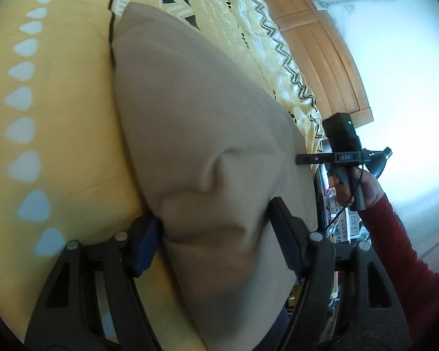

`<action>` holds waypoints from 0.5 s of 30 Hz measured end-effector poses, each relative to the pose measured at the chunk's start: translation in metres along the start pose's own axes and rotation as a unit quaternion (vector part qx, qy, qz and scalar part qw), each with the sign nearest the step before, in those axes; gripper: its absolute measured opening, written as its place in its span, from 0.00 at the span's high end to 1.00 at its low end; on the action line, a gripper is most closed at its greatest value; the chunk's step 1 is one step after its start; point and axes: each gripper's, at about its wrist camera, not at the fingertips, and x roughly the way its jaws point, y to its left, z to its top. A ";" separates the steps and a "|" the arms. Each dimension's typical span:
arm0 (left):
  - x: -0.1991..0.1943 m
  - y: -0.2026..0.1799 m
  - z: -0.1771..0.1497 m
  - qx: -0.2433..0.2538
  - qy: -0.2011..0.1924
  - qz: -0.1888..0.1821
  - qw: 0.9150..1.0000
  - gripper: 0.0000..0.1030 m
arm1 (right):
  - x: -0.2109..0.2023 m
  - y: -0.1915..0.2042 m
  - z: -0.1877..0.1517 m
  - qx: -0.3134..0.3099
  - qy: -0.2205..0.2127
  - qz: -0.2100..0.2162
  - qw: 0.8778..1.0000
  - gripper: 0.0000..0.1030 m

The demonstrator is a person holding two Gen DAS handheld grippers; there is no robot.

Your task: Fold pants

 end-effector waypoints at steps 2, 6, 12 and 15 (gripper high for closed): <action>0.002 -0.002 0.001 0.003 -0.002 0.000 1.000 0.32 | 0.014 -0.004 0.003 0.006 0.004 0.009 1.000 0.20; 0.001 -0.007 0.000 0.015 -0.016 -0.004 1.000 0.60 | 0.036 0.011 -0.020 -0.022 -0.003 0.050 0.998 0.26; -0.030 -0.033 -0.009 0.054 -0.052 -0.043 0.996 0.82 | -0.003 0.055 -0.063 -0.058 -0.113 0.098 0.987 0.66; -0.078 -0.042 -0.010 0.051 -0.099 -0.062 0.992 0.83 | -0.020 0.086 -0.087 -0.072 -0.141 0.127 0.979 0.67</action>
